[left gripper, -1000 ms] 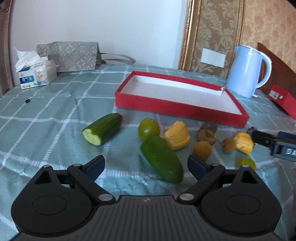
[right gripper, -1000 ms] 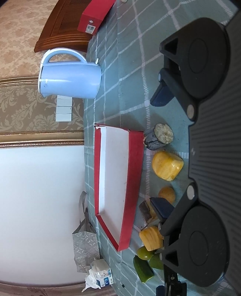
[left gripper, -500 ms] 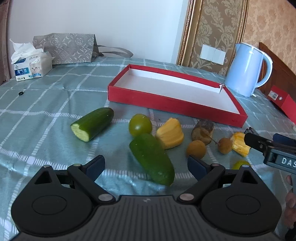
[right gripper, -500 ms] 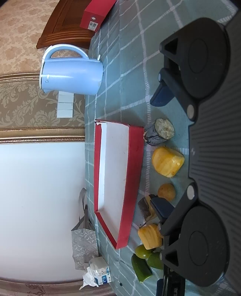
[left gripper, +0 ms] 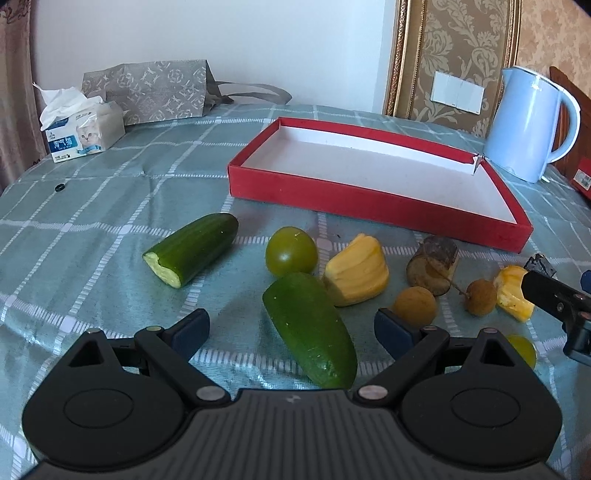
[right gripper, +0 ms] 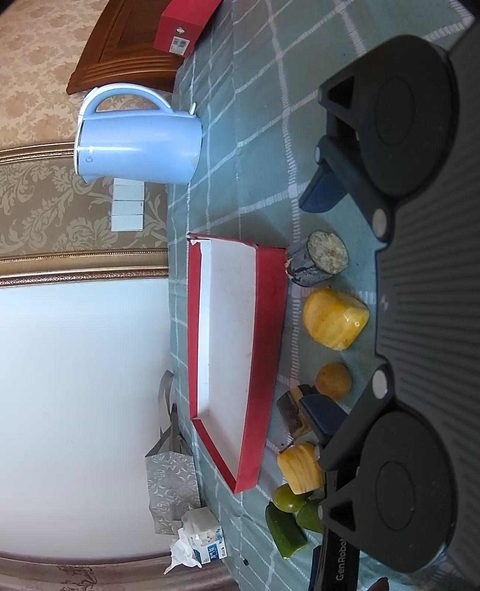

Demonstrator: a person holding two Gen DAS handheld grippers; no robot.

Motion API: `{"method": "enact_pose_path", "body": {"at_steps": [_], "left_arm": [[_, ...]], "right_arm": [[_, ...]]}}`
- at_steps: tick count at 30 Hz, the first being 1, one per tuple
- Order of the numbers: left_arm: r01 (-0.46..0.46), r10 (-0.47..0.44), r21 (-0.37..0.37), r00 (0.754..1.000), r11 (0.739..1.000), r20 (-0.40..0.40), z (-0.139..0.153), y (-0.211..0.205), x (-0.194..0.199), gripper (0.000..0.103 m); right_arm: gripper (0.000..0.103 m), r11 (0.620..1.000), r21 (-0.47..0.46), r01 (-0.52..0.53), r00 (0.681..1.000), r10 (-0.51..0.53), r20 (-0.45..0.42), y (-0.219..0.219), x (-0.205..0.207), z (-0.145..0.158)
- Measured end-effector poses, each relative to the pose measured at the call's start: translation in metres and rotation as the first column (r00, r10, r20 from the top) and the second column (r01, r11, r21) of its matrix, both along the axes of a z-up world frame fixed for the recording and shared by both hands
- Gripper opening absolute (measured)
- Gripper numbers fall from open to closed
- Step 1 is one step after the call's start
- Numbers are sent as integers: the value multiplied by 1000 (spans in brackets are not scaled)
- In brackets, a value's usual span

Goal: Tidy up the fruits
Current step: 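Move the left gripper toward the whole green cucumber, then close the left gripper around the green cucumber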

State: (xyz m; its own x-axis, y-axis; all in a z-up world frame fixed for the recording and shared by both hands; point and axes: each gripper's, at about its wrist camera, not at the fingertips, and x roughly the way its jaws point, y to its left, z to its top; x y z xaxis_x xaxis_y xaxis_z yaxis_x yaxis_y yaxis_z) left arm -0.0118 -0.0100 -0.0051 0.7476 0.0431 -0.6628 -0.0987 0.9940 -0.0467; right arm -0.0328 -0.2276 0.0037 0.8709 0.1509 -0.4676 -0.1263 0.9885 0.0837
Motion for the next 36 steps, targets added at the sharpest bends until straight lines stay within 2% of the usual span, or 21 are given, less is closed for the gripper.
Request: {"method": "enact_pose_path", "body": {"at_steps": [9,12,14,17,25,32,34,36], "left_arm": [[-5,5,38,1000,999,0,-4,-6,5,95],[-3,1,57,1000,998,21,-4,-7,4,75],[-6,4,56,1000,998,26,-2,-7,4,56],[6,-7,56,1000,998,26,0,-8,5,45],[9,-10,18,998,1000,55,-1,-3,1,44],[22,-21,-5,996,1000,85,2,2,-6,41],[30,-28,-10,995,1000,98,3,3,-9,40],[38,-37,-3,993,999,108,4,3,-11,40]], "right_arm": [[103,1000,1,1,1000,-1,2,0,0,0],[103,1000,9,6,1000,-6,-1,-1,1,0],[103,1000,16,10,1000,-10,-5,-2,1,0],[103,1000,25,18,1000,-17,-8,-4,1,-1],[103,999,30,38,999,-38,0,-17,-4,2],[103,999,-20,49,998,-48,26,-38,-21,10],[103,999,-22,34,999,-34,24,-44,-29,11],[103,1000,2,-21,1000,21,-16,-46,-33,10]]}}
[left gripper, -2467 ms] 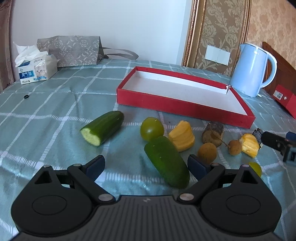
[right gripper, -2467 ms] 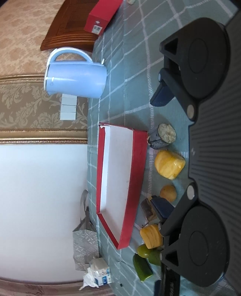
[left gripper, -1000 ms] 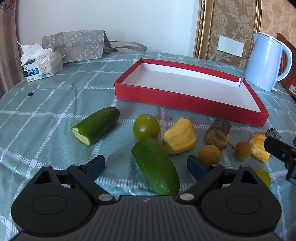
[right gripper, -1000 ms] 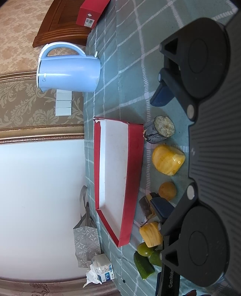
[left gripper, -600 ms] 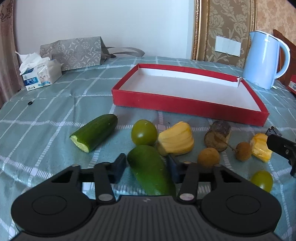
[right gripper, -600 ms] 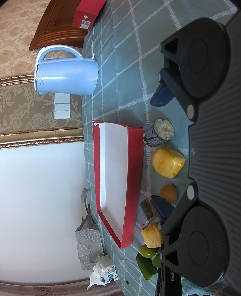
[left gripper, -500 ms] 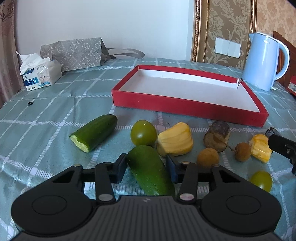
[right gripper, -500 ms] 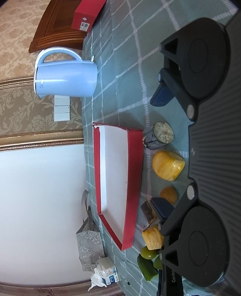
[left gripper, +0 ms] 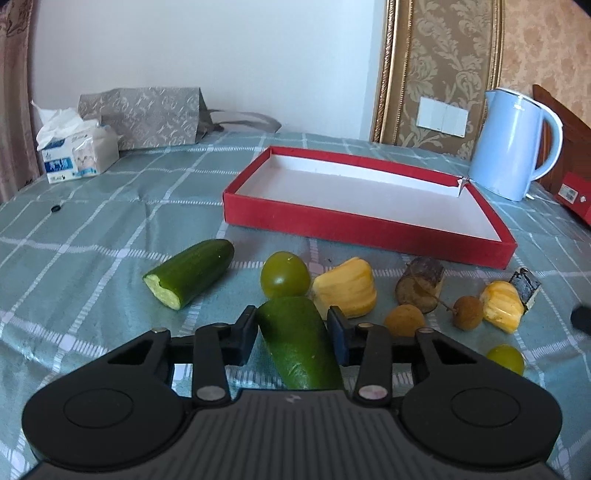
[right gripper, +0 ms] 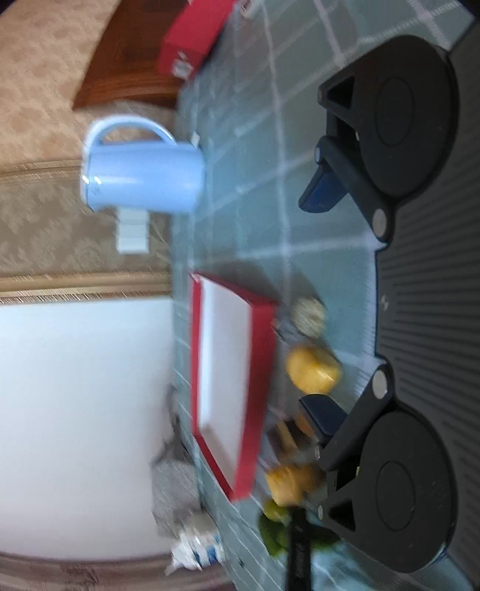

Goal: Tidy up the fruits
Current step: 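Close the left gripper around the green cucumber, then grasp the green lime with the right gripper while the left gripper holds the cucumber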

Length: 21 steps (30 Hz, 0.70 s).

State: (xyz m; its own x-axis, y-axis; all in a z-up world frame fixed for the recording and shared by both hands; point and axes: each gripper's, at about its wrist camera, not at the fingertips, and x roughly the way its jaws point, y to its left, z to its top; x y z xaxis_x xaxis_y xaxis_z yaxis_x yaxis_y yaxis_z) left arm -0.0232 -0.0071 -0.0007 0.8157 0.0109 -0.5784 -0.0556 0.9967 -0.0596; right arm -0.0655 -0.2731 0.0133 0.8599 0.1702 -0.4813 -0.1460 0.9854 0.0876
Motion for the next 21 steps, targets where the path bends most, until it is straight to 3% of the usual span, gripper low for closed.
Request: {"method": "enact_pose_path", "body": {"at_steps": [3,5,8,13,15,17,20,21], "left_arm": [[7,-7,5,1000,1000,12,0,0,-2,40],[10,-9,-5,1000,1000,18,0,2,-4,40],[21,-21,-11,1000,1000,22,0,5,-6,40],[32,-31,-39,999,999,21,0,10,-7,40],[38,-37,-34,999,999,21,-1,10,-6,40],[34,-34,-37,999,999,19,-2,9,-6,40],[39,-39,-30,999,999,19,-3,9,-6,40],[42,-41,-28,999,999,19,-3,9,-6,40]], "right_arm": [[103,992,41,-123,991,125,-39,11,-7,-2],[102,984,5,-177,983,177,-42,28,-10,-3],[87,975,-62,-214,977,211,-40,49,-11,-7],[75,967,-29,-254,962,250,-109,66,5,-16],[57,965,-28,-260,960,255,-119,72,10,-17],[47,963,-24,-270,954,264,-142,73,15,-20],[44,961,-48,-273,952,263,-156,79,19,-22],[38,959,-57,-277,952,266,-151,81,19,-23]]}}
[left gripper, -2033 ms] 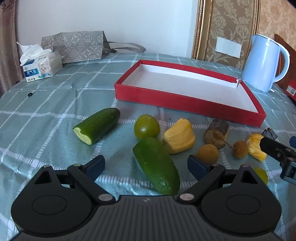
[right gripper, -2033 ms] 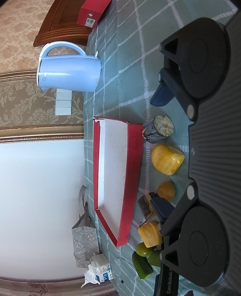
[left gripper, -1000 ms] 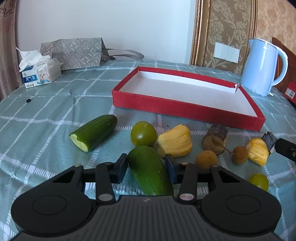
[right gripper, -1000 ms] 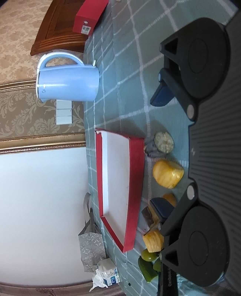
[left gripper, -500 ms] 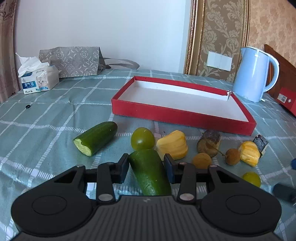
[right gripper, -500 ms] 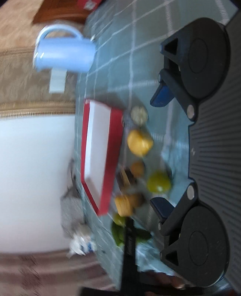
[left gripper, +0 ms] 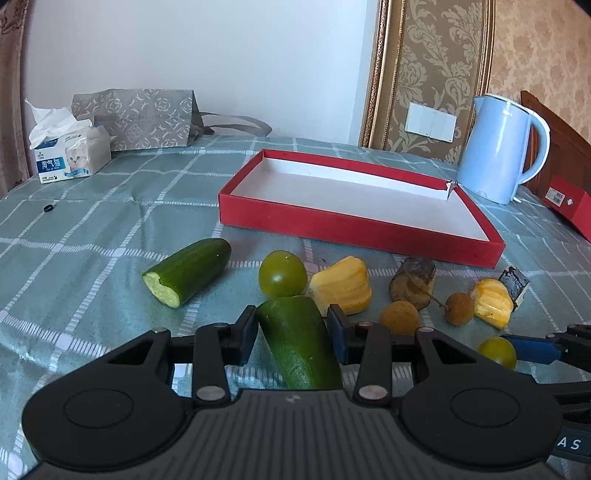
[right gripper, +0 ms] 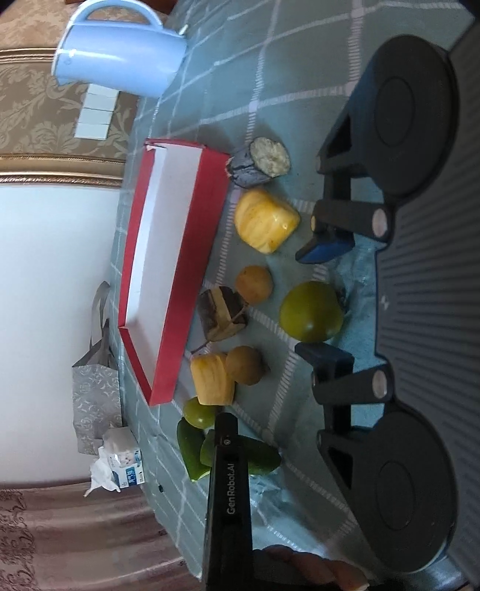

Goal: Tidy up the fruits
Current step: 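Grasp the green lime with the right gripper while the left gripper holds the cucumber, then lift the cucumber into the red tray and open the left gripper while the right gripper holds the lime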

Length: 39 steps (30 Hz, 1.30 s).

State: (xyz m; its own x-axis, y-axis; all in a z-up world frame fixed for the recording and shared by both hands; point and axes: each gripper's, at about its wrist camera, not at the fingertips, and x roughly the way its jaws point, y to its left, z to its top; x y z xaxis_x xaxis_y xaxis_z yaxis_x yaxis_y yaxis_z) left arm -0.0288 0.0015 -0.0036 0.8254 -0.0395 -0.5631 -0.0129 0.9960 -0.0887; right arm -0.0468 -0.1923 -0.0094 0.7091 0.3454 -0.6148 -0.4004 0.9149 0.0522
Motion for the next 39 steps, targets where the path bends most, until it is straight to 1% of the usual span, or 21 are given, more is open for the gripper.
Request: {"method": "enact_pose_path", "body": {"at_steps": [1,4,5,7,10,13,14,17,20,23,26,30,33,36,39], "left_arm": [[2,-2,-1,1000,1000,-3,-1,0,1,39],[3,-3,-23,1000,1000,-14,-4,1,5,39],[4,-5,-26,1000,1000,-11,-4,1,5,38],[12,-12,-18,1000,1000,-4,-3,0,3,38],[13,-13,-30,1000,999,2,-1,1,1,37],[39,-39,-58,999,998,0,-1,2,0,32],[42,-42,-63,999,997,0,-1,2,-1,32],[50,-50,-30,999,998,13,-1,-3,-3,32],[35,-35,-49,999,998,7,-2,-1,-2,32],[38,-38,-46,999,998,10,-1,-1,-3,32],[39,-38,-51,999,998,21,2,0,-6,32],[35,-33,-39,999,999,36,4,0,-7,32],[37,-36,-37,998,999,50,7,1,-9,32],[34,-32,-28,998,999,57,10,2,-8,32],[42,-41,-14,997,999,67,14,2,-6,32]], "right_arm": [[35,1000,0,-10,1000,10,-4,2,1,0],[34,1000,-10,-13,1000,13,-10,5,3,0],[33,1000,-9,-13,1000,13,-10,5,3,0],[33,1000,-1,-17,1000,17,-10,4,3,0],[33,1000,18,-15,1000,15,-12,1,3,0],[32,999,43,-8,1000,9,-17,-3,4,0],[32,999,48,-3,1000,4,-17,-5,3,0],[32,999,41,1,1000,0,-17,-6,4,1],[32,999,37,-3,1000,4,-15,-6,3,0],[32,999,40,-4,1000,4,-12,-5,2,0],[32,999,48,9,1000,-10,15,-7,0,2],[32,999,33,16,998,-18,64,-6,-5,9],[32,999,43,19,997,-22,78,-8,-5,13],[32,999,19,26,994,-28,103,-6,-5,13],[32,1000,27,13,996,-15,84,-6,-3,11]]}}
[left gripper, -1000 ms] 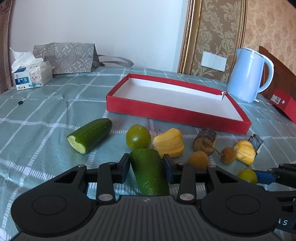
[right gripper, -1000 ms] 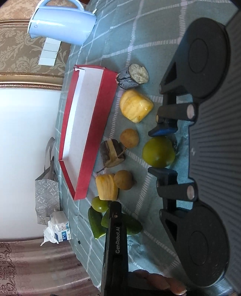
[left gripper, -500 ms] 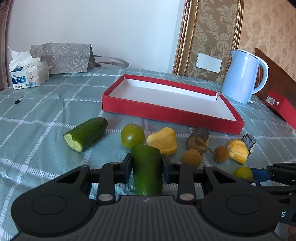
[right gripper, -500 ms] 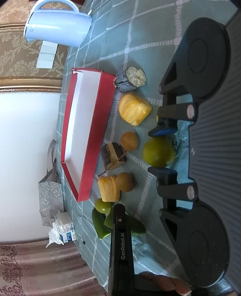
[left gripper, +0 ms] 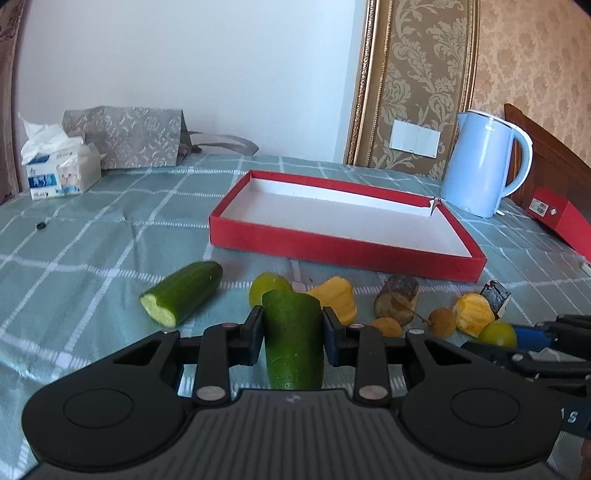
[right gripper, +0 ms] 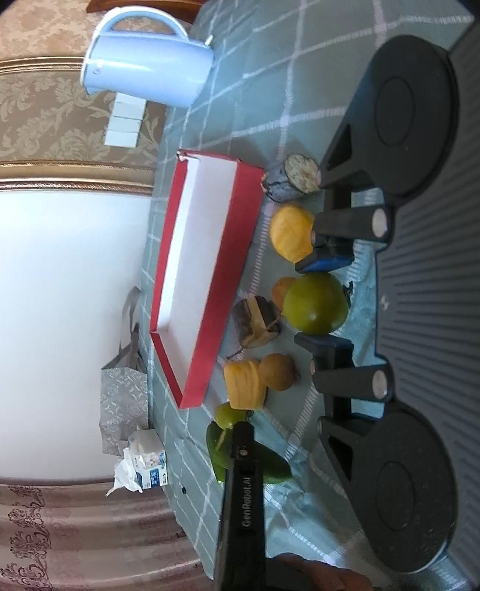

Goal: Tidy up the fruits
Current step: 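Lift the cucumber into the red tray and open the left gripper while the right gripper holds the lime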

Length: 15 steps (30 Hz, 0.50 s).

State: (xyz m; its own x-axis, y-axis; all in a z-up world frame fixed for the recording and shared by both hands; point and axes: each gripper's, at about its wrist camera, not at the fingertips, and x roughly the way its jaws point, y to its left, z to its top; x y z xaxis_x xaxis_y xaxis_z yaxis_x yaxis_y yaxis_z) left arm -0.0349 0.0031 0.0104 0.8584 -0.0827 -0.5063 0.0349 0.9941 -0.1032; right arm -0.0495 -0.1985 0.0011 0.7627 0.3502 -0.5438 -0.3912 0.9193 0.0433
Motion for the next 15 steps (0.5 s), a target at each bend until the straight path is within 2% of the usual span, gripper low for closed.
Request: {"method": "enact_pose_path", "body": {"at_steps": [5,9,15], "left_arm": [[22,-24,58,999,998,46,18,-8,15,32],[53,-61,94,994,994,90,37,-19,41,32],[91,-99,137,994,986,53,46,-37,107,32]], "right_arm": [[32,1000,23,-17,1000,18,-19,2,4,-6],[32,998,56,-18,1000,19,-12,-1,7,-6],[32,995,99,-14,1000,13,6,-7,12,-7]]}}
